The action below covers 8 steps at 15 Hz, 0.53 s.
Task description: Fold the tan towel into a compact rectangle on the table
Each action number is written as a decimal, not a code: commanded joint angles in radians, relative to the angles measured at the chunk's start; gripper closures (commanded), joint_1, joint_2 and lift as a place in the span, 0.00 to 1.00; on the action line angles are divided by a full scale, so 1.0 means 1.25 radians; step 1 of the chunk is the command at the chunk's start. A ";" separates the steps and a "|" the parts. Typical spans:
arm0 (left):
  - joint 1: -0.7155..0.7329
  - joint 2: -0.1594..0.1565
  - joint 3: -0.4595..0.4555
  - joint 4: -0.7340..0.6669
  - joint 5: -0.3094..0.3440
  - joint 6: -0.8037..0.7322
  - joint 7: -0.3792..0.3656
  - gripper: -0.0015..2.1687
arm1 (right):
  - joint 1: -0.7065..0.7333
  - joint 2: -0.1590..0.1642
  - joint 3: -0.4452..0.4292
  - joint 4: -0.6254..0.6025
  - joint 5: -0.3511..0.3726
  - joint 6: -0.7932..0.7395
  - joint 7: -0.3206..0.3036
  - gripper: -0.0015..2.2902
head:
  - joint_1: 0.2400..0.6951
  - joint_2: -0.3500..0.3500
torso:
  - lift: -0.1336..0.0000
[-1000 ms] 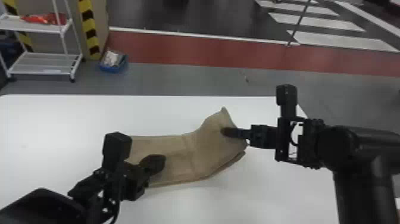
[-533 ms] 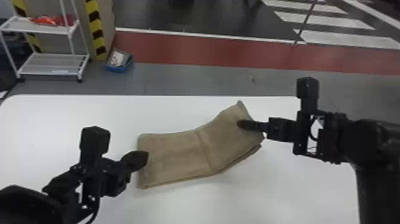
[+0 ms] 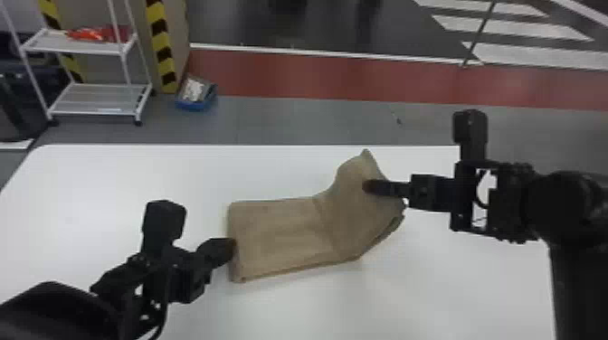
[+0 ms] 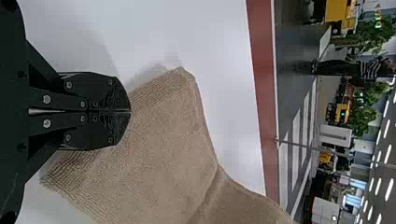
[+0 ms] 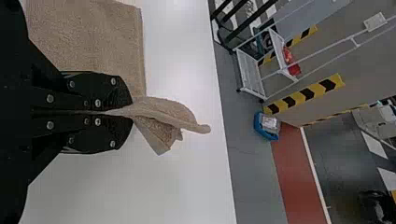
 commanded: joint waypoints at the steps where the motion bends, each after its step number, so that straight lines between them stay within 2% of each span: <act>1: -0.009 -0.004 -0.010 0.018 -0.011 0.000 0.003 0.62 | -0.001 0.008 0.008 -0.009 -0.003 0.006 -0.001 0.53 | 1.00 0.32 | 0.07; 6: -0.009 -0.009 -0.015 0.018 -0.006 -0.017 0.004 0.62 | -0.010 0.020 0.032 -0.017 -0.008 0.014 -0.002 0.53 | 1.00 0.35 | 0.07; 8: -0.009 -0.010 -0.018 0.015 -0.005 -0.017 0.005 0.62 | -0.010 0.034 0.047 -0.022 -0.007 0.014 -0.003 0.53 | 1.00 0.35 | 0.07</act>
